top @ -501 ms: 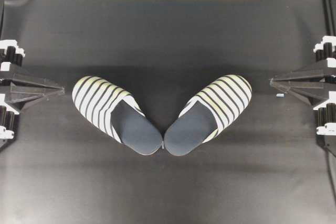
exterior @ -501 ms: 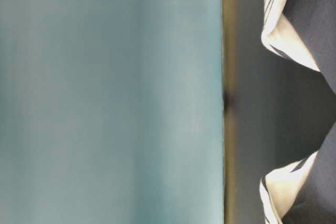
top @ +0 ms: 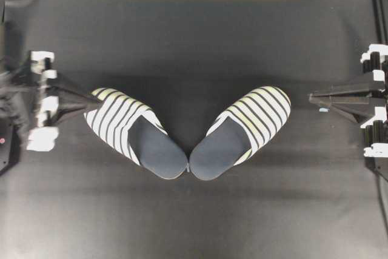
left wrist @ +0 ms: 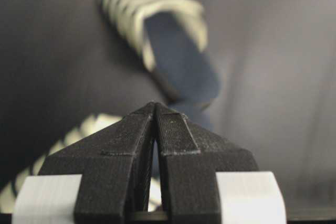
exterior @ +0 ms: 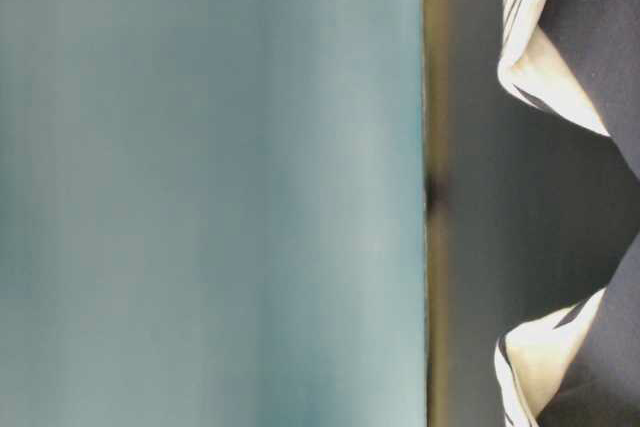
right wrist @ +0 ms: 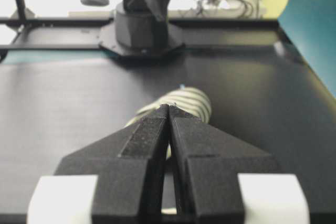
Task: Arrange the slippers with the left arm.
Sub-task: 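Move the left gripper toward the left striped slipper's heel, then grasp the left slipper's upper with the left gripper and rotate it straight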
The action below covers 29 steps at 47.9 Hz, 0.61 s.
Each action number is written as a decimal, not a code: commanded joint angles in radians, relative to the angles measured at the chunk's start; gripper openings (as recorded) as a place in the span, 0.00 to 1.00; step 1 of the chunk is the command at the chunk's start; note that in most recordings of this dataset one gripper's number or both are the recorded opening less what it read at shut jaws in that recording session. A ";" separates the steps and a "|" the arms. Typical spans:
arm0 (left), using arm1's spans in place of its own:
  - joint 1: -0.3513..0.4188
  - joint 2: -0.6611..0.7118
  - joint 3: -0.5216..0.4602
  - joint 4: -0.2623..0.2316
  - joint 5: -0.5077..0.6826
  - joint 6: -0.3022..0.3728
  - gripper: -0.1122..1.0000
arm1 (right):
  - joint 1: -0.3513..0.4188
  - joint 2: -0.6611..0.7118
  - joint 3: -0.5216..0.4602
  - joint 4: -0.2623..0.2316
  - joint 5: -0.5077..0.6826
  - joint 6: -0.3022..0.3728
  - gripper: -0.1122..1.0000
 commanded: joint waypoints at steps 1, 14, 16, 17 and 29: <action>0.005 0.052 -0.055 0.003 0.054 -0.037 0.10 | 0.000 0.008 -0.011 0.002 0.008 -0.005 0.09; 0.003 0.252 -0.189 0.005 0.258 -0.103 0.25 | -0.018 0.005 -0.003 0.002 0.009 -0.006 0.09; 0.003 0.288 -0.221 0.005 0.295 -0.104 0.35 | -0.018 0.005 0.000 0.002 0.009 -0.006 0.09; 0.003 0.304 -0.233 0.005 0.313 -0.106 0.41 | -0.018 0.003 0.000 0.003 0.009 -0.006 0.09; 0.002 0.499 -0.414 0.005 0.591 -0.115 0.89 | -0.018 -0.003 0.014 0.002 0.009 0.000 0.09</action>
